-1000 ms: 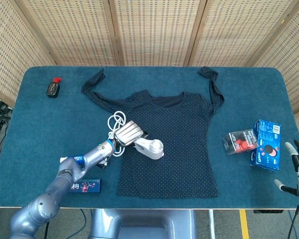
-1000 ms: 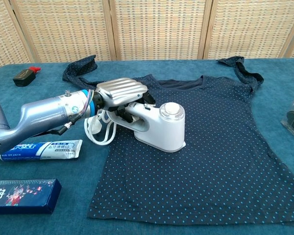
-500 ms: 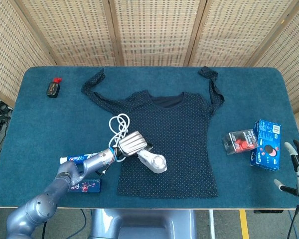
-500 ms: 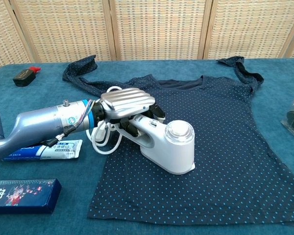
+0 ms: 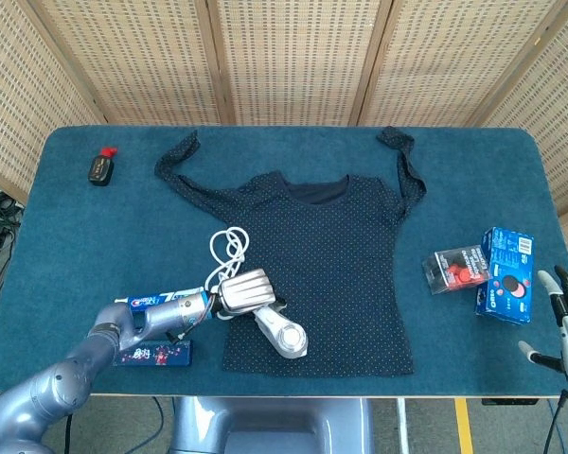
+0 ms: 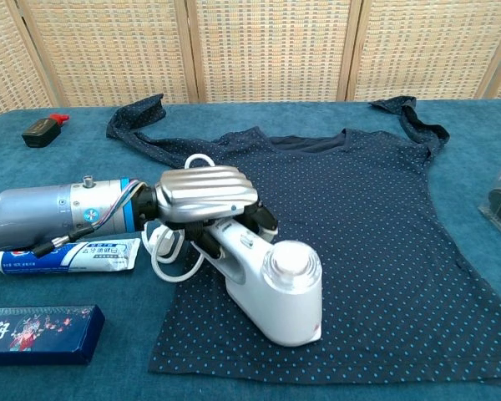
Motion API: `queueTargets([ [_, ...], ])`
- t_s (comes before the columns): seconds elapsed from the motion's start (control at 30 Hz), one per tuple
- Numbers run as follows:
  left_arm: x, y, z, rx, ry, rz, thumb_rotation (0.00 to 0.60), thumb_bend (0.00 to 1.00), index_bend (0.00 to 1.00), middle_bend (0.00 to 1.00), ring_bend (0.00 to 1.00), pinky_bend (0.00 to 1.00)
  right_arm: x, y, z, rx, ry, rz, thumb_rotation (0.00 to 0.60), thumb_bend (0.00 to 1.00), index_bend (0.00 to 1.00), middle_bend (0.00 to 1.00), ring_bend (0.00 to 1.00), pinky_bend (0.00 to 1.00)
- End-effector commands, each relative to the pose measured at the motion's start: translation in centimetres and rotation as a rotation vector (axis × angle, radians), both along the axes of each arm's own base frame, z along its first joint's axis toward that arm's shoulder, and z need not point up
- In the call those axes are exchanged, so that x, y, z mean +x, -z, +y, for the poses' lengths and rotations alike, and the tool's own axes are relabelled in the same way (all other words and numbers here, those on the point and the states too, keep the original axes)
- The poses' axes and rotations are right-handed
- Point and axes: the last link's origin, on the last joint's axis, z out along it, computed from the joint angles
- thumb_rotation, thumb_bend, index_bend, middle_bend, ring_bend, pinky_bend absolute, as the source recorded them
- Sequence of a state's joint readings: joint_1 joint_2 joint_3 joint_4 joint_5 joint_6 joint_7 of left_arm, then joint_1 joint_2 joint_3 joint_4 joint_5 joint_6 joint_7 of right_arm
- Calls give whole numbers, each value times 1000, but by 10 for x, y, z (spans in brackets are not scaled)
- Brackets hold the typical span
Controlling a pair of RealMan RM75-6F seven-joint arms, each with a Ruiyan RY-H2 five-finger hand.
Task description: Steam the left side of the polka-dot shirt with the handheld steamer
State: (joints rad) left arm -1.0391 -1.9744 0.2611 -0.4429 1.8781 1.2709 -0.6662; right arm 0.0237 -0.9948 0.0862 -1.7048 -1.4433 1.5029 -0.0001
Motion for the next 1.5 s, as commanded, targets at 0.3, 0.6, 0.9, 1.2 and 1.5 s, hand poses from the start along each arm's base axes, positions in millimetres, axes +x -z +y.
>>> queueTargets([
  [0.3, -3, -1, 9, 66, 101, 79, 600, 668, 1000, 854, 766, 857, -1, -1, 0, -12, 5, 6, 600, 0, 104, 0, 0, 0],
  [0.6, -14, -9, 30, 152, 58, 137, 600, 666, 1000, 854, 766, 857, -2, 0, -2, -11, 13, 14, 600, 0, 104, 0, 0, 0],
  [0.9, -25, -21, 42, 200, -3, 131, 600, 660, 1000, 854, 766, 857, -2, 1, -2, -9, 12, 15, 600, 0, 104, 0, 0, 0],
  [1.2, -23, -16, 31, 149, -27, 69, 600, 659, 1000, 854, 766, 857, -1, 1, -1, -9, 11, 17, 600, 0, 104, 0, 0, 0],
  [1.5, -7, 1, 9, 51, 3, -2, 600, 659, 1000, 854, 766, 857, -1, 1, -2, -9, 12, 16, 600, 0, 104, 0, 0, 0],
])
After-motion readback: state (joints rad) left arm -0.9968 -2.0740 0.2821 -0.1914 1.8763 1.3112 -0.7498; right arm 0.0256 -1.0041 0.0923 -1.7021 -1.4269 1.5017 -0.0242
